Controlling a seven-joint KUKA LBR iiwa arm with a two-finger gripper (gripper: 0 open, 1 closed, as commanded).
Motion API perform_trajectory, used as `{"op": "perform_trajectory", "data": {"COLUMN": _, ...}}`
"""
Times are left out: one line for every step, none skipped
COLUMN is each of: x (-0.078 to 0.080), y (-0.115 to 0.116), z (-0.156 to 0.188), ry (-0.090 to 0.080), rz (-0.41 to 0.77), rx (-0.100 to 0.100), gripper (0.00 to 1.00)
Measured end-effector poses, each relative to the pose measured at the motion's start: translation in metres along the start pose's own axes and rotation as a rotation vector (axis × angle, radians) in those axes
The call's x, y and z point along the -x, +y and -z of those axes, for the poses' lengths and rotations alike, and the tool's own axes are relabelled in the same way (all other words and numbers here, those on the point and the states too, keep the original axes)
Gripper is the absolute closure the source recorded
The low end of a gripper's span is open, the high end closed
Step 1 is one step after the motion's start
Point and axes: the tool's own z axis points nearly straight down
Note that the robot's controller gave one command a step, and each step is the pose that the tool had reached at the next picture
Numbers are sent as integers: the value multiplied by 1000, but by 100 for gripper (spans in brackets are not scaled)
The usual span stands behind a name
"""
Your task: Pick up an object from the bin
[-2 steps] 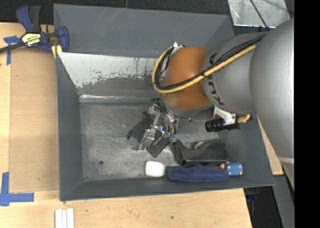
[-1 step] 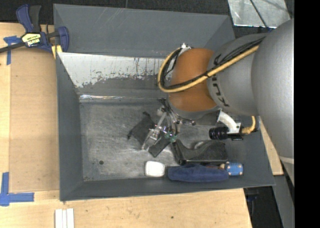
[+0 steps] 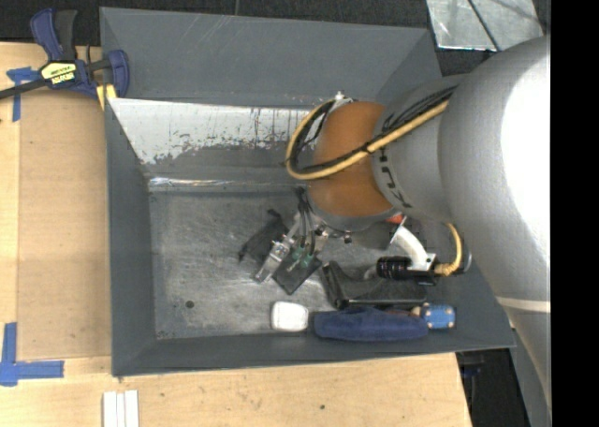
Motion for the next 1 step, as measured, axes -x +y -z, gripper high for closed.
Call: {"op": "perform_trajectory", "data": {"x": 1, "y": 1, "z": 2, "ry": -1, "rz": 2, "rx": 0, "gripper": 0}}
